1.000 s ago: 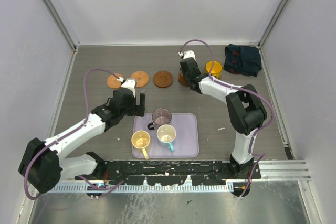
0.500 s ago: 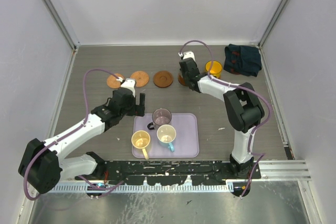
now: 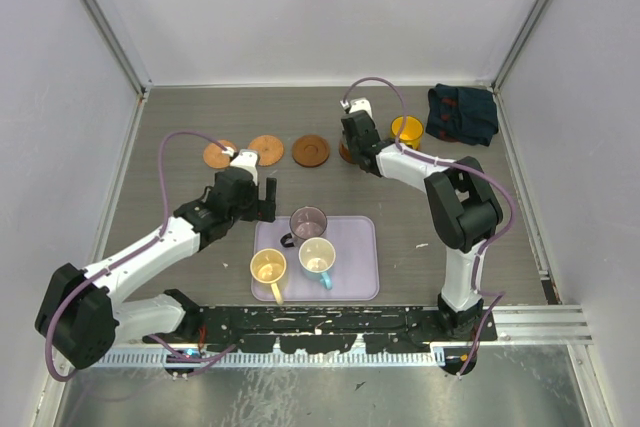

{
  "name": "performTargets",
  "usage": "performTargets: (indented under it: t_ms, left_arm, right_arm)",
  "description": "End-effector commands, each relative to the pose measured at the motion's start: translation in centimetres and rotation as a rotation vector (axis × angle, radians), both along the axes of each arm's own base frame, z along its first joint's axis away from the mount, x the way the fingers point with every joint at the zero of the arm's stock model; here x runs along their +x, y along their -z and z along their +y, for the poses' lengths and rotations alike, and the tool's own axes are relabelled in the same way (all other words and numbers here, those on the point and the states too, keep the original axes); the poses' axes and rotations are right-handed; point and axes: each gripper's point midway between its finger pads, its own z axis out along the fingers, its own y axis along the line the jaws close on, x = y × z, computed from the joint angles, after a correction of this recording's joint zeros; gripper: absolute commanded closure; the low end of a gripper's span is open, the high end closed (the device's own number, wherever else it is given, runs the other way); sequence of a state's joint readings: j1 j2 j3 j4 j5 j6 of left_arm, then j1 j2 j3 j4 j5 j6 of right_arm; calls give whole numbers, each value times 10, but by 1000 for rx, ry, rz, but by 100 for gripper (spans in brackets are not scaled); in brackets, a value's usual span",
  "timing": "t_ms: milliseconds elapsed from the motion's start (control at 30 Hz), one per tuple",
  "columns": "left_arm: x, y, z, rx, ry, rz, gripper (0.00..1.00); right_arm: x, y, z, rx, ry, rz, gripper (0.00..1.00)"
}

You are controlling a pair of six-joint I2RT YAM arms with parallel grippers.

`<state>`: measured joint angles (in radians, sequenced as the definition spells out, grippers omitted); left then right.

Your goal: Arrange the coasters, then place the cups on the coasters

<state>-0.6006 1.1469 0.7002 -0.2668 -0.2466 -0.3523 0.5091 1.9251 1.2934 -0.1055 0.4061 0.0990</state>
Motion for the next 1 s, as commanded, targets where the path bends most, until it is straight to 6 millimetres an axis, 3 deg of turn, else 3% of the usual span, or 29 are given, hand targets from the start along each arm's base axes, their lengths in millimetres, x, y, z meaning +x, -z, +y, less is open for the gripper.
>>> performTargets:
  t_ms: [0, 967]
  left_arm:
    - [8, -9, -4, -28, -11, -32, 2]
    - [6, -4, -4, -40, -17, -18, 2]
  right_arm:
    - [24, -59, 13, 104, 26, -160, 99]
    - [3, -54, 3, 122, 51, -138, 99]
